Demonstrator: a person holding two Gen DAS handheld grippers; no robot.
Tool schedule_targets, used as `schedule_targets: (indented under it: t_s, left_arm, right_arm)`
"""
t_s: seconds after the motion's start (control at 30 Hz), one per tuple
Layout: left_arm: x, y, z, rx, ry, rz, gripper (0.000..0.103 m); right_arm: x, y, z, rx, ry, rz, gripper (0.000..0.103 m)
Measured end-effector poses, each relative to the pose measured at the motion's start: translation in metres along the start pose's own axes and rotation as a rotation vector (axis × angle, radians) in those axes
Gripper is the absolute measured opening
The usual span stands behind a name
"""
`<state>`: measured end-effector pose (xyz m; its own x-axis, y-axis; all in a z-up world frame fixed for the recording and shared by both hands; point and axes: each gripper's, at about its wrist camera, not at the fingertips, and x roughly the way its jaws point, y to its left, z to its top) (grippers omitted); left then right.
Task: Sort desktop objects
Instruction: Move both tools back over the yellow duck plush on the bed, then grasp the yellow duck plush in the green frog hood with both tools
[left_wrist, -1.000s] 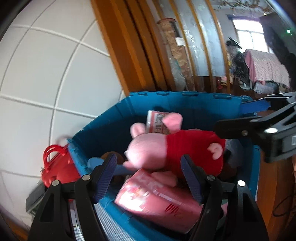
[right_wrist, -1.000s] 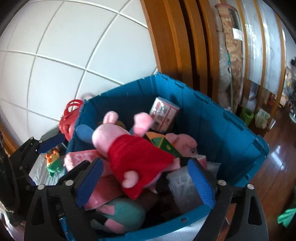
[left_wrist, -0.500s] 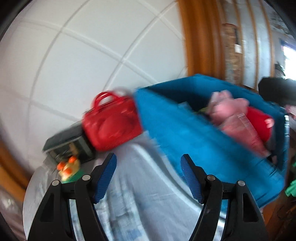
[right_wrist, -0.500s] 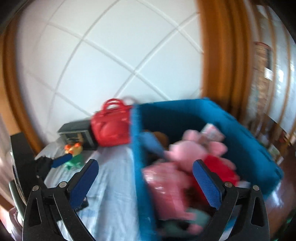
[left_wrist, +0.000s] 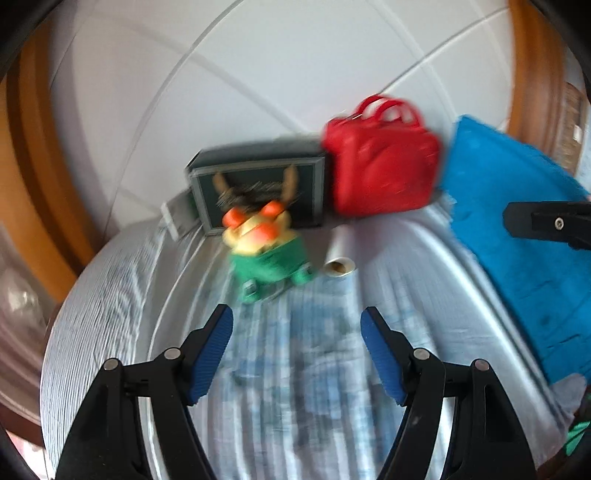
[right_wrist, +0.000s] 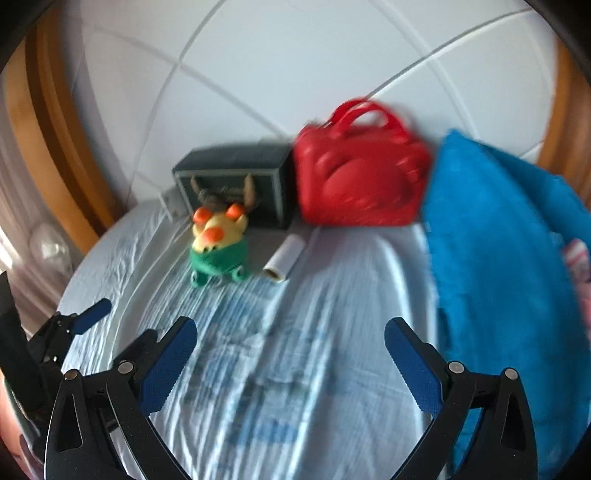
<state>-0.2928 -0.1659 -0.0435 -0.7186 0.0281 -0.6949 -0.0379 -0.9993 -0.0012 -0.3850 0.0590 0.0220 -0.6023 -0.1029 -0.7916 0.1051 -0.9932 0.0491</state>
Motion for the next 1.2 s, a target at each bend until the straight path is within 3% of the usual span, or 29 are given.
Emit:
schedule_targets:
  t_s: [0.27, 0.4, 0.57, 0.63, 0.77, 0.83, 0.9, 0.97, 1.03, 1.13, 1.2]
  left_arm:
    - [0.101, 0.101, -0.029, -0.123, 0.133, 0.004, 0.071]
    - [0.149, 0.119, -0.032, -0.126, 0.175, 0.014, 0.071]
    - [0.204, 0.111, -0.017, -0.128, 0.185, -0.034, 0.071]
    - [0.217, 0.107, -0.01, -0.112, 0.181, -0.049, 0.071]
    - [0.249, 0.1, 0.0, -0.011, 0.226, 0.032, 0.071]
    - [0.26, 0.097, 0.004, -0.006, 0.239, 0.038, 0.071]
    - [0.268, 0.085, 0.01, -0.008, 0.257, -0.027, 0.071]
    - [0.269, 0.054, 0.018, 0.017, 0.253, -0.143, 0.071]
    - [0.265, 0.033, 0.022, 0.039, 0.237, -0.194, 0.071]
    - [0.247, 0.036, 0.02, 0.01, 0.22, -0.227, 0.071]
    - [0.234, 0.051, 0.016, 0.021, 0.212, -0.181, 0.071]
  right_arm:
    - [0.115, 0.039, 0.032, 0.001, 0.12, -0.024, 0.103]
    - [0.174, 0.042, 0.04, -0.001, 0.17, -0.044, 0.103]
    - [0.231, 0.044, 0.049, -0.034, 0.221, -0.011, 0.103]
    - [0.242, 0.045, 0.053, -0.033, 0.222, 0.022, 0.103]
    - [0.254, 0.044, 0.055, 0.009, 0.215, 0.056, 0.103]
    - [0.254, 0.038, 0.052, 0.029, 0.214, 0.067, 0.103]
    - [0.25, 0.028, 0.048, 0.052, 0.215, 0.066, 0.103]
    - [0.243, 0.017, 0.047, 0.071, 0.204, 0.046, 0.103]
    - [0.234, 0.005, 0.048, 0.095, 0.186, 0.008, 0.103]
    - [0.224, -0.009, 0.051, 0.146, 0.171, -0.033, 0.103]
    - [0.224, -0.008, 0.052, 0.154, 0.174, -0.007, 0.103]
